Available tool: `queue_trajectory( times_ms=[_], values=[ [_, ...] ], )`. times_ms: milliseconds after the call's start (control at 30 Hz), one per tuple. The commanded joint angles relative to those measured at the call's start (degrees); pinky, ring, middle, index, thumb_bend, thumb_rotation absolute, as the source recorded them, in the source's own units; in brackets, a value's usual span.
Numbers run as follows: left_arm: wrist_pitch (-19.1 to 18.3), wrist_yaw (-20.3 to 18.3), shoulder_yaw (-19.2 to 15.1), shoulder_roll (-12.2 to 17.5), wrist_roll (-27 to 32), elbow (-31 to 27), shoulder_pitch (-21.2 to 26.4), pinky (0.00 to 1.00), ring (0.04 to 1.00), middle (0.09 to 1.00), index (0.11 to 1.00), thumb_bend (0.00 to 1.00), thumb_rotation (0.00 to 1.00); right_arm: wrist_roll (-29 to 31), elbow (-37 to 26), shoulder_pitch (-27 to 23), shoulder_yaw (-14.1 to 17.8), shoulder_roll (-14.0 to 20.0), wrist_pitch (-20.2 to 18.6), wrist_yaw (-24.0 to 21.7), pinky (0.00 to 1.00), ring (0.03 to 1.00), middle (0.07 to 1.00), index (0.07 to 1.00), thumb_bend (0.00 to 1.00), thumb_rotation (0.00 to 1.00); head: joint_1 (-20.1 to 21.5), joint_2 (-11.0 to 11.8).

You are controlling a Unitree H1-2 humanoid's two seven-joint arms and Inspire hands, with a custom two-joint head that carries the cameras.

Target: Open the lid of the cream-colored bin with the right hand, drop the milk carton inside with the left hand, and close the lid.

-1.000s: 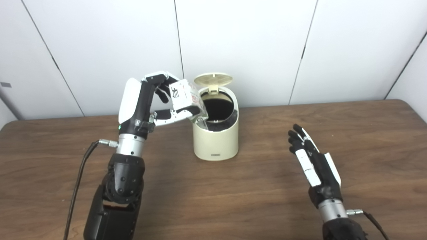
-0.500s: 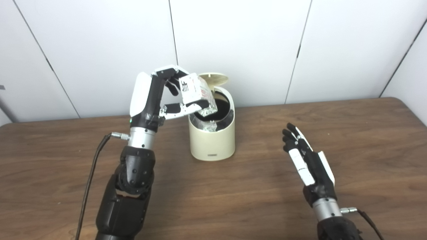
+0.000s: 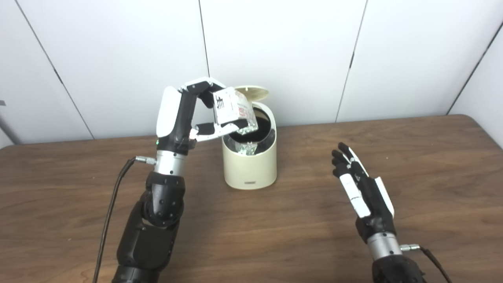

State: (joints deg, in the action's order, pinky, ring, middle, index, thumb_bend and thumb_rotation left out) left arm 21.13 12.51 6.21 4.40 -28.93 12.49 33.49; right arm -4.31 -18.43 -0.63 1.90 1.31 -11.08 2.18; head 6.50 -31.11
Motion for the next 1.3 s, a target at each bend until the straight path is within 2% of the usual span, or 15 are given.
queue_trajectory(
  times_ms=[0,400,533,700,833,933,1133,1267],
  values=[
    [2.31,1.74,-0.2,0.23,0.0,-0.55,3.12,0.38,0.431,0.508,0.482,0.48,0.0,0.2,-1.92,-1.15,0.29,-0.07,1.96,0.34,0.86,0.897,0.897,0.928,0.55,0.83,0.05,-0.07],
    [4.48,2.39,1.24,1.7,-3.04,1.9,3.38,0.4,0.449,0.524,0.471,0.48,0.0,1.16,-2.48,-1.39,0.33,-0.58,1.51,0.26,0.86,0.903,0.898,0.935,0.53,0.81,-0.57,-0.03],
    [5.72,3.89,3.01,3.37,-4.72,3.62,3.9,0.41,0.458,0.527,0.466,0.48,0.0,1.2,-1.72,-1.23,0.27,-0.47,2.23,0.09,0.84,0.891,0.895,0.92,0.54,0.8,-0.63,0.31],
    [5.79,11.15,7.93,6.59,-8.44,7.16,5.3,0.39,0.449,0.513,0.451,0.48,0.0,1.64,-0.45,-0.94,0.4,0.2,3.65,-0.42,0.83,0.882,0.886,0.91,0.56,0.82,-0.81,0.38],
    [5.79,19.54,13.84,9.26,-10.7,10.29,7.01,0.38,0.448,0.502,0.449,0.48,0.0,0.84,0.16,-0.76,0.3,0.9,4.41,-0.41,0.82,0.87,0.874,0.902,0.58,0.83,-1.08,0.47],
    [5.78,22.78,16.41,10.15,-10.93,11.65,7.75,0.38,0.452,0.499,0.45,0.48,0.0,0.42,0.26,-0.53,-0.05,1.57,4.65,-0.71,0.81,0.868,0.872,0.902,0.58,0.87,-1.15,0.47],
    [5.79,25.42,18.77,10.76,-10.21,13.03,8.67,0.38,0.456,0.508,0.449,0.48,0.0,1.52,0.28,-0.59,0.11,1.6,4.54,-0.7,0.82,0.872,0.869,0.898,0.58,0.87,-1.43,0.3],
    [5.79,25.18,19.06,10.92,-9.09,12.61,8.72,0.38,0.452,0.51,0.453,0.48,0.0,1.92,-0.22,-0.63,0.0,1.48,3.74,-0.85,0.82,0.876,0.871,0.907,0.57,0.86,-1.62,0.23]
  ],
)
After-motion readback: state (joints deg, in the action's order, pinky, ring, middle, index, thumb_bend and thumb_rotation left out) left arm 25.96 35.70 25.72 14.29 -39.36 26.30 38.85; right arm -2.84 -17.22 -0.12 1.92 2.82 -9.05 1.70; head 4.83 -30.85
